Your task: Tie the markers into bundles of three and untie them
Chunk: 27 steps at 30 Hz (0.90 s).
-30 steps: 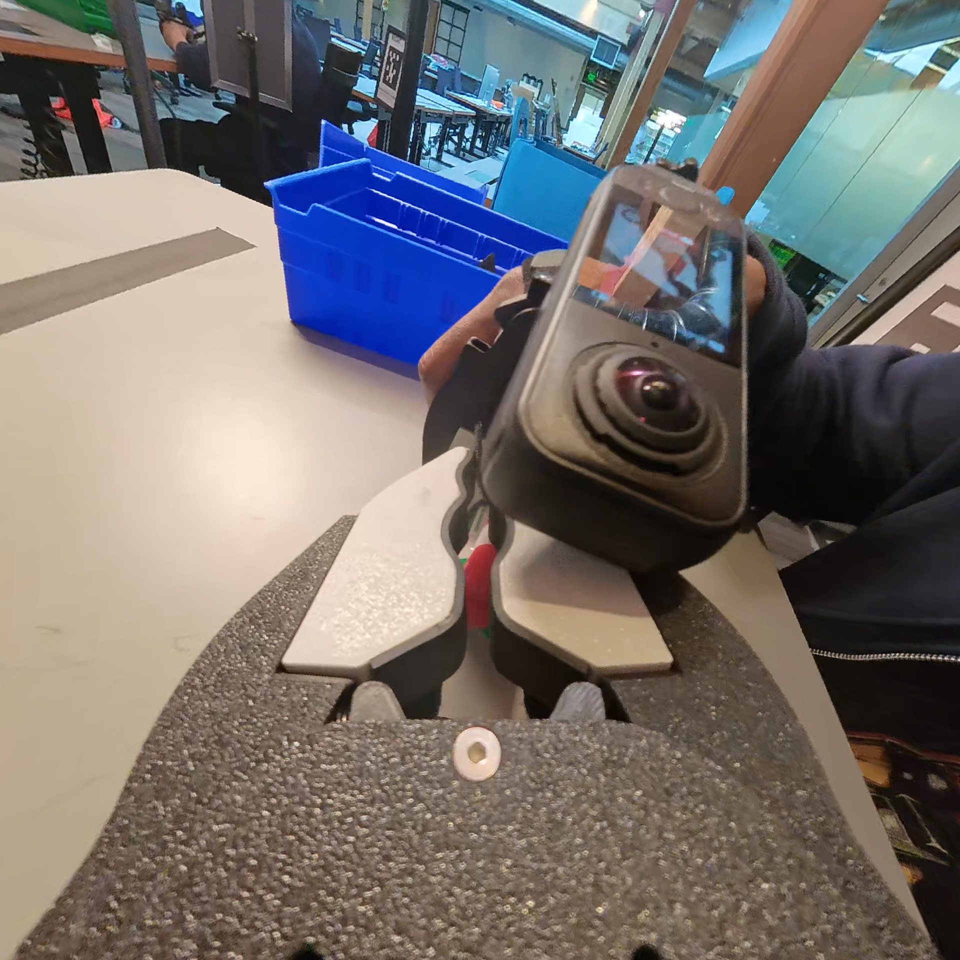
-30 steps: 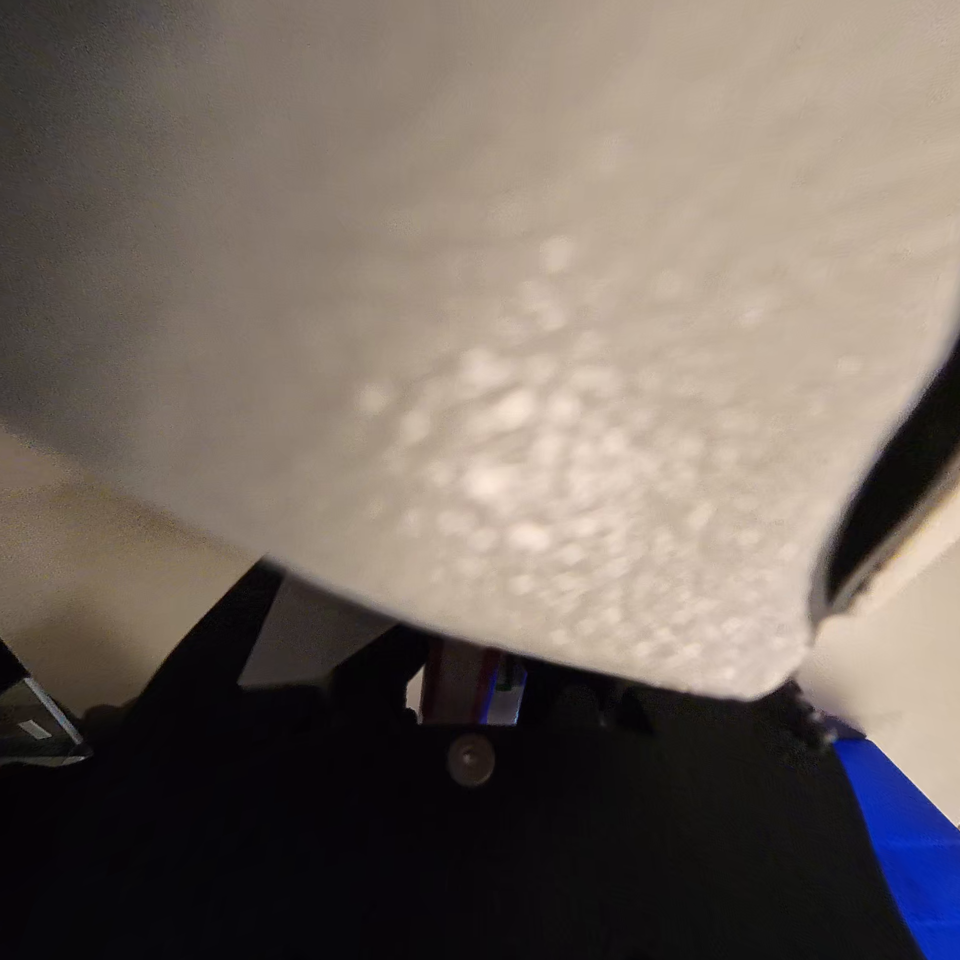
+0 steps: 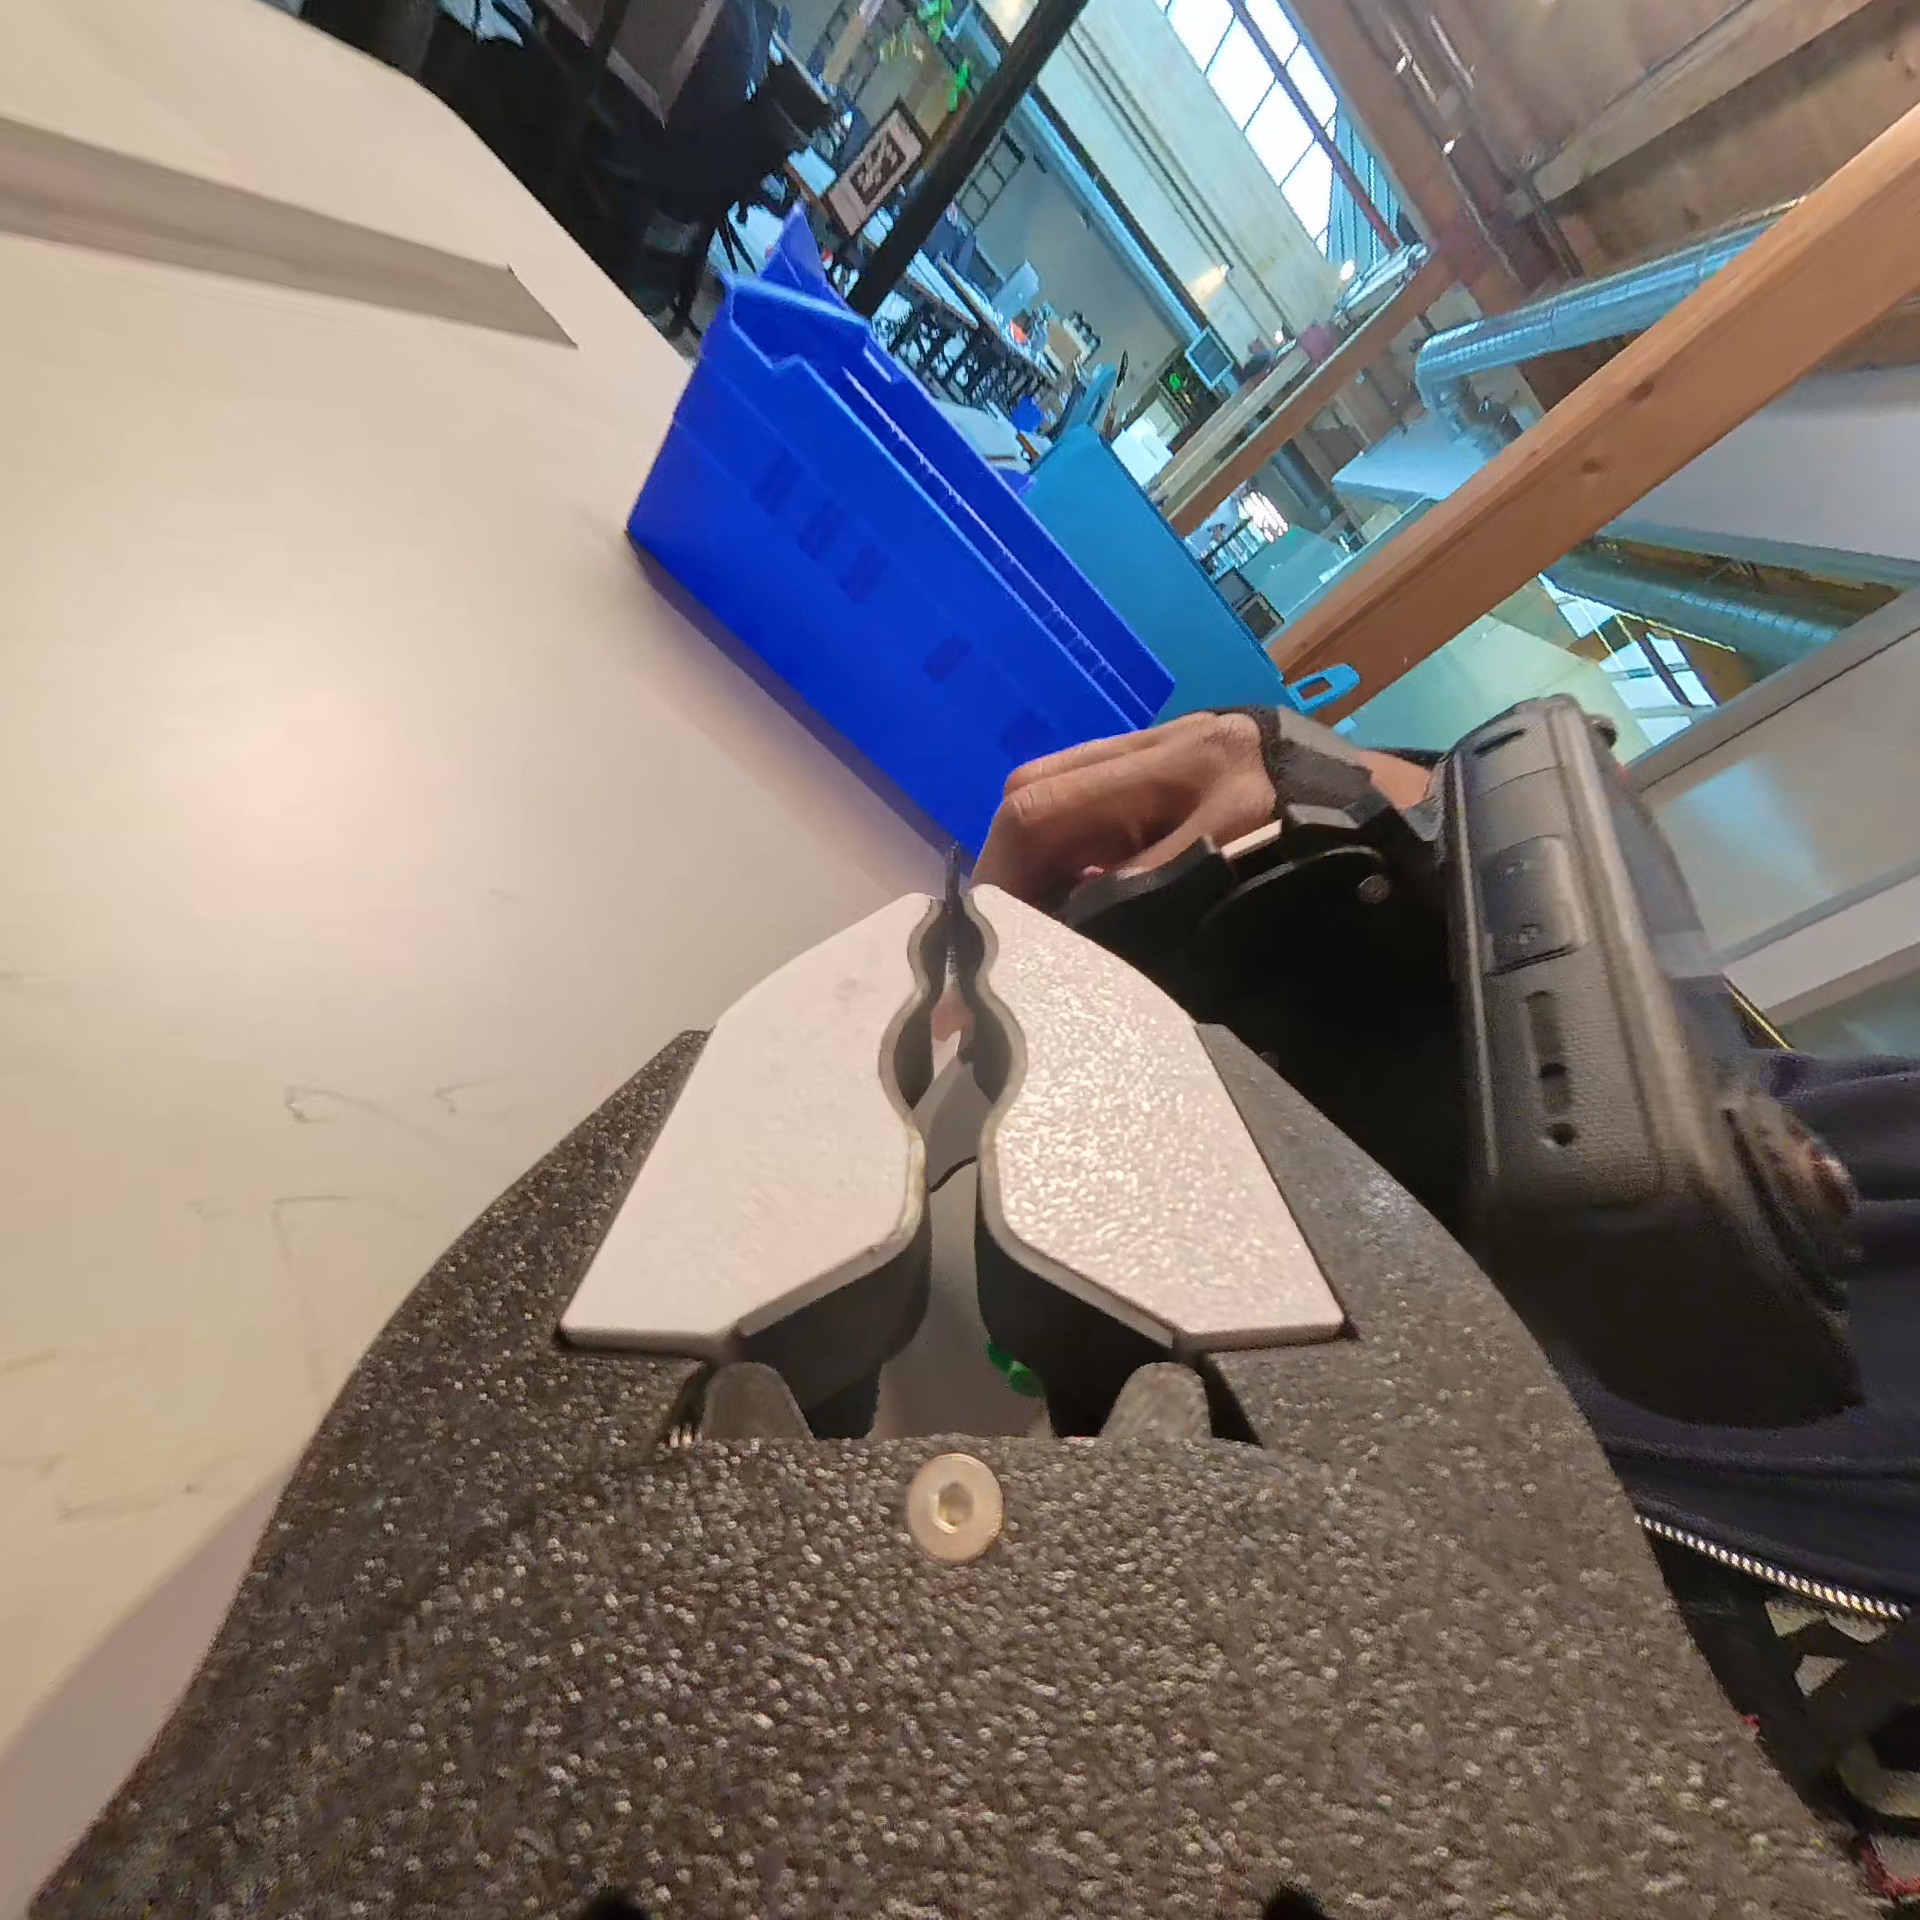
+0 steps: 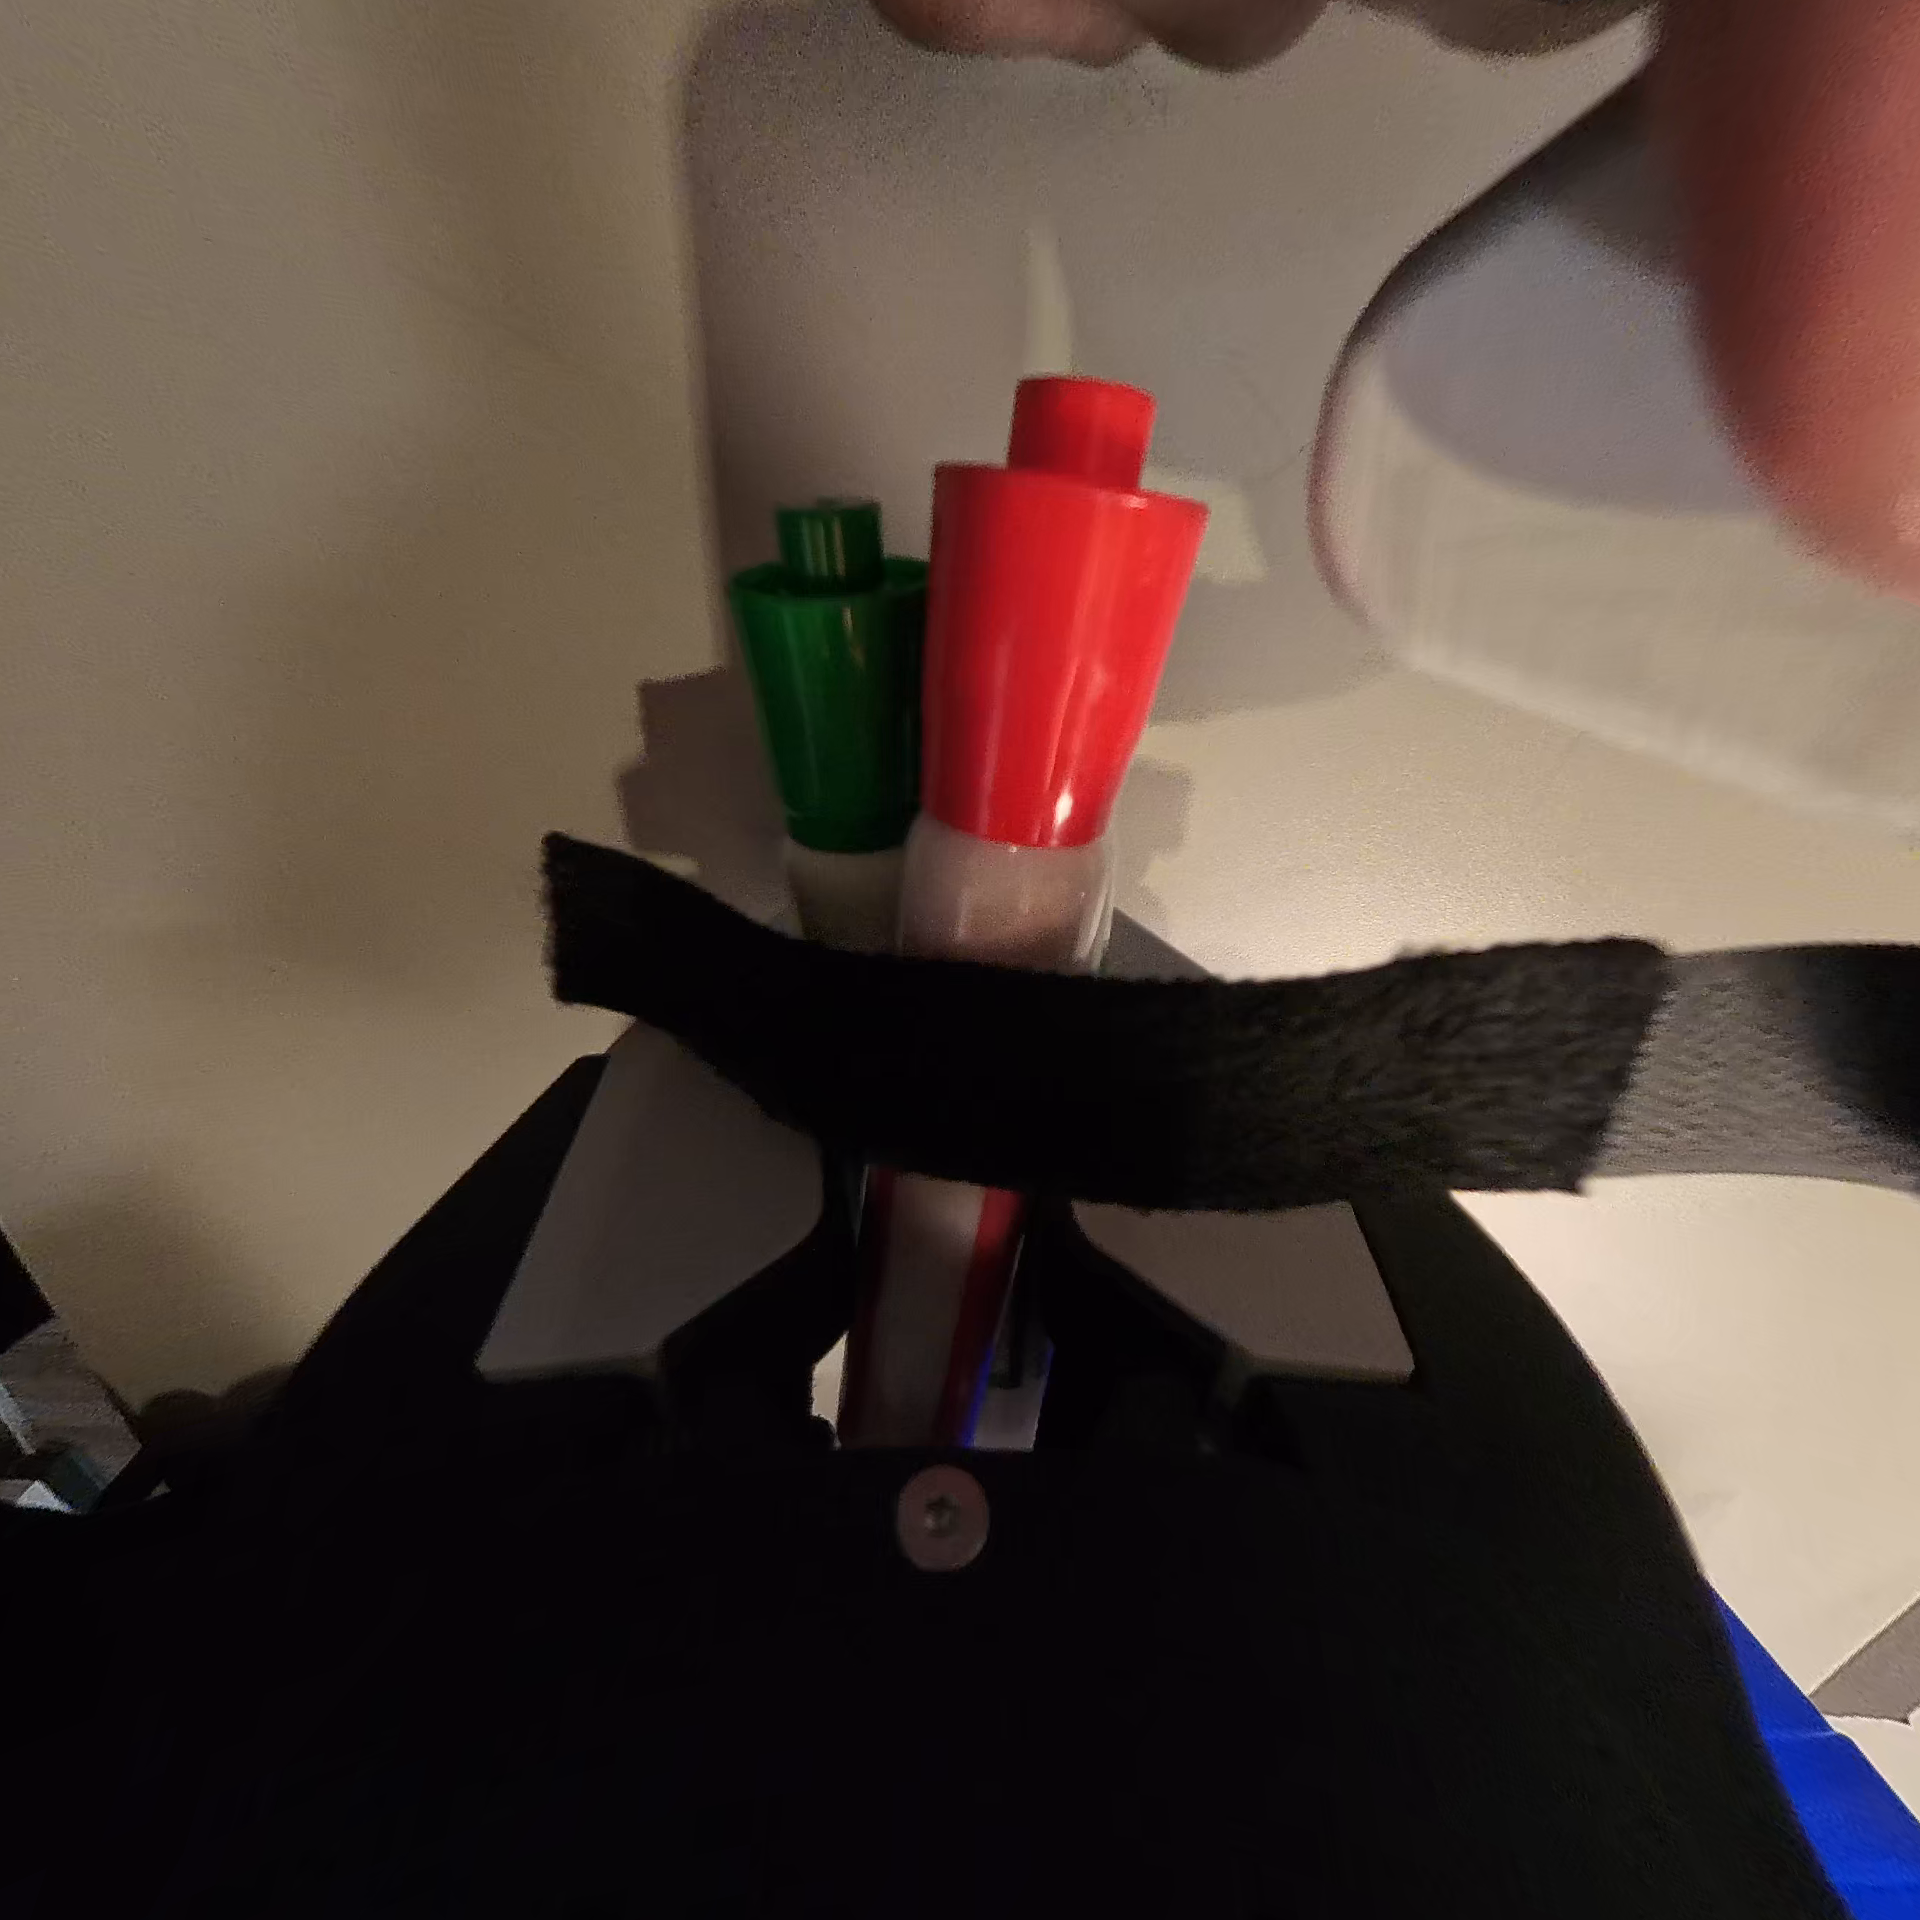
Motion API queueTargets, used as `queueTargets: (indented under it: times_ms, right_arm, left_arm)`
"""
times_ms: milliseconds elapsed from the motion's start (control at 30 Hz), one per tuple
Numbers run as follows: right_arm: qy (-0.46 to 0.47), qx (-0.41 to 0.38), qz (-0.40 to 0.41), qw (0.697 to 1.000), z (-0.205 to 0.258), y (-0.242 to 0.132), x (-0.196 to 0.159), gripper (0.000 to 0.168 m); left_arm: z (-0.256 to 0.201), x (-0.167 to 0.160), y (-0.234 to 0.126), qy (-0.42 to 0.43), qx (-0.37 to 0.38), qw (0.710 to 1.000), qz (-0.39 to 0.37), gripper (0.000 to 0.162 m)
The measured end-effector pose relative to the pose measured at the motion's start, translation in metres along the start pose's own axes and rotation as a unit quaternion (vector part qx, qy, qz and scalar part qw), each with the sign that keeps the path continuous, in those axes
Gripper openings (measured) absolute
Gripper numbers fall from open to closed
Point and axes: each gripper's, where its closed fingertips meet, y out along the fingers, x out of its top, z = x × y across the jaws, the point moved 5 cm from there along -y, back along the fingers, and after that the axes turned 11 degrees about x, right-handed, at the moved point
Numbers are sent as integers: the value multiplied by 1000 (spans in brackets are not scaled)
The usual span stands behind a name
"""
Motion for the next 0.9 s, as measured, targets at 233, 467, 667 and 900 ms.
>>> queueTargets:
  times_ms: [233,467,667,900]
  right_arm:
    - [0,-4,-4,1000,0,-3,0,40]
    - [-1,5,-8,1000,0,-2,-1,40]
    - [-3,16,-9,1000,1,0,-1,41]
    - [-2,27,-13,1000,1,1,-2,41]
  left_arm:
    - [-1,-10,5,-17,-22,999,37,2]
    - [2,-14,6,-23,-27,997,66,5]
    - [7,-13,5,-33,-32,997,59,9]
    - [10,-17,8,-44,-31,997,64,14]
